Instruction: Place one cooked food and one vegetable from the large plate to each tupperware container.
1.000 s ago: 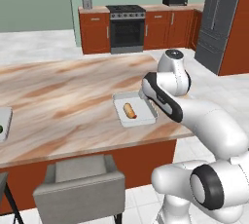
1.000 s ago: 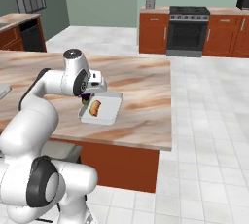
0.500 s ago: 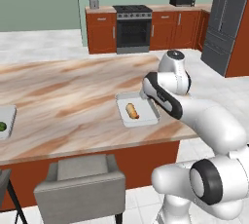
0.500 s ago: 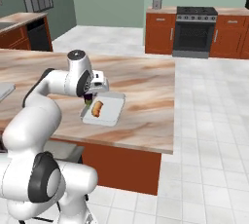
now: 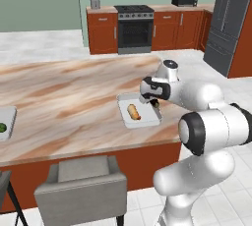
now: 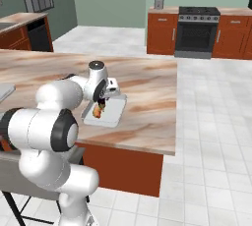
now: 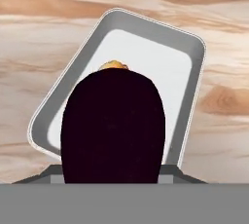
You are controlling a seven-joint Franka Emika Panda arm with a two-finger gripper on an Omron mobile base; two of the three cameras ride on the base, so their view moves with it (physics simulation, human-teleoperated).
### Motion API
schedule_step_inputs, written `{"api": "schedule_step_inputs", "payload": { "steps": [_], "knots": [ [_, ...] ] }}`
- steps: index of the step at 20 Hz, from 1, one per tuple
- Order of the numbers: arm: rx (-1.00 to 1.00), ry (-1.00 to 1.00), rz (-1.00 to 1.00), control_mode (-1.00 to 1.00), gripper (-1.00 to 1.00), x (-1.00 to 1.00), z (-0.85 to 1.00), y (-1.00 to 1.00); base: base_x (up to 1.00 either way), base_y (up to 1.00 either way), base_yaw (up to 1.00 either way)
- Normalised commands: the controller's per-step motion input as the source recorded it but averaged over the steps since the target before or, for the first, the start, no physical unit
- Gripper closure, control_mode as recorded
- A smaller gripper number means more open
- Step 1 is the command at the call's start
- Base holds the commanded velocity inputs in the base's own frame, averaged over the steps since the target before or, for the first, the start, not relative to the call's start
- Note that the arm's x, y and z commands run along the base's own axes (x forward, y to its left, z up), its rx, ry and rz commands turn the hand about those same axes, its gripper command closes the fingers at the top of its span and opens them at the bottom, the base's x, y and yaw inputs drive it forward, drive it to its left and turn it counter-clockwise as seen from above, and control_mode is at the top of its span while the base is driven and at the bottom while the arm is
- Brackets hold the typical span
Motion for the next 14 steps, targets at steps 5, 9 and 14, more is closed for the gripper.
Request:
{"api": "schedule_step_inputs", "payload": {
  "steps": [5,9,14],
  "knots": [
    [0.0,0.07,-0.04,-1.0,1.0,0.82,-0.43,0.01,0.0,0.0,0.0],
    [0.0,0.05,-0.02,-1.0,1.0,0.43,-0.42,0.0,0.0,0.0,0.0],
    [0.0,0.12,-0.02,-1.0,1.0,0.27,-0.51,0.0,0.0,0.0,0.0]
  ]
}}
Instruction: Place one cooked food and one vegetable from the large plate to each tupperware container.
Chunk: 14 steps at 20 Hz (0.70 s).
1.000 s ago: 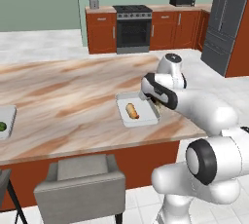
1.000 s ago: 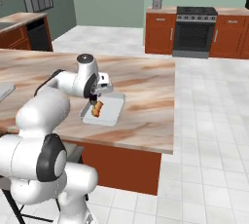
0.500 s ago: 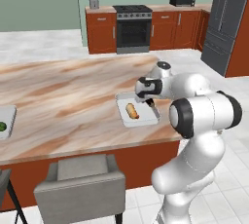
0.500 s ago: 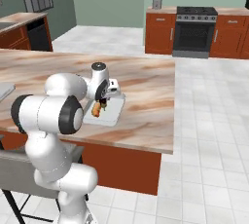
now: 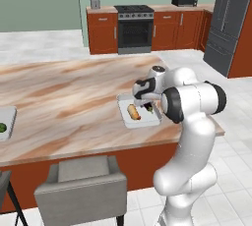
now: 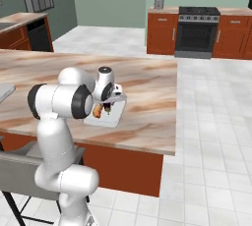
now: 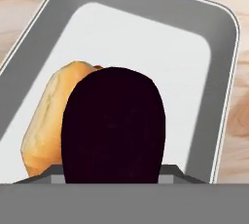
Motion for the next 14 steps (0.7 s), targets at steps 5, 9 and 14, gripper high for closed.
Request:
{"api": "schedule_step_inputs", "payload": {
  "steps": [5,9,14],
  "knots": [
    [0.0,0.12,0.0,-1.0,1.0,0.32,-0.51,0.0,0.0,0.0,0.0],
    [0.0,0.06,-0.01,-1.0,1.0,0.32,-0.4,0.05,0.0,0.0,0.0],
    [-0.01,0.04,-0.03,-1.0,1.0,0.34,-0.38,0.22,0.0,0.0,0.0]
  ]
}}
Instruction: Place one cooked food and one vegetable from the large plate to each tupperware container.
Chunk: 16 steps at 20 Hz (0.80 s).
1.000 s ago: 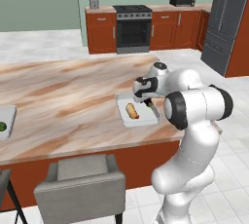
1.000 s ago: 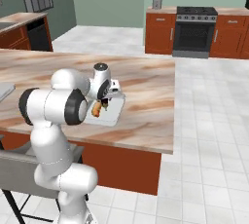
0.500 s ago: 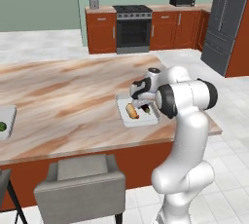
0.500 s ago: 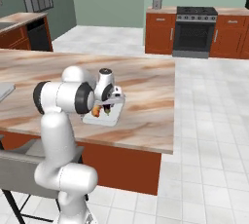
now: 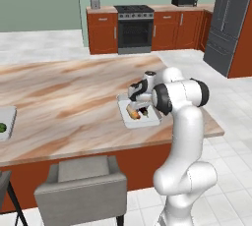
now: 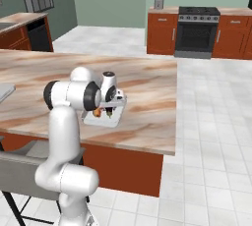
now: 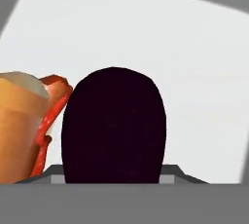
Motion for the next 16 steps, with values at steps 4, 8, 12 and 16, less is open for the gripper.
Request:
{"api": "schedule_step_inputs", "payload": {
  "steps": [4,8,12,16],
  "knots": [
    [-0.01,0.06,-0.04,-1.0,1.0,0.47,-0.42,0.23,0.0,0.0,0.0],
    [0.0,0.03,0.0,-1.0,-1.0,0.33,-0.26,0.0,0.0,0.0,0.0],
    [0.0,0.04,0.0,-1.0,-1.0,0.01,-0.07,0.0,0.0,0.0,0.0],
    [0.0,0.07,0.0,-1.0,-1.0,0.0,-0.06,0.07,0.0,0.0,0.0]
  ]
}}
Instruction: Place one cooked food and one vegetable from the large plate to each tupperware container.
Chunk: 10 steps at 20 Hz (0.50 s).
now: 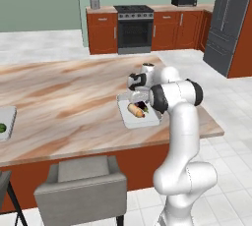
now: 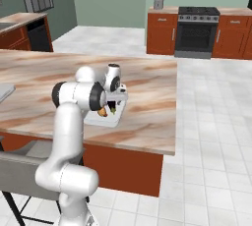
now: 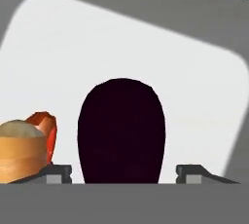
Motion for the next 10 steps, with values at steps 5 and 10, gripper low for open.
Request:
{"api": "schedule_step_inputs", "payload": {
  "steps": [5,10],
  "knots": [
    [0.0,-0.03,0.0,-1.0,-1.0,-0.29,0.05,0.01,0.0,0.0,0.0],
    [0.0,-0.23,0.0,-1.0,-1.0,-0.84,0.42,0.01,0.0,0.0,0.0]
  ]
}}
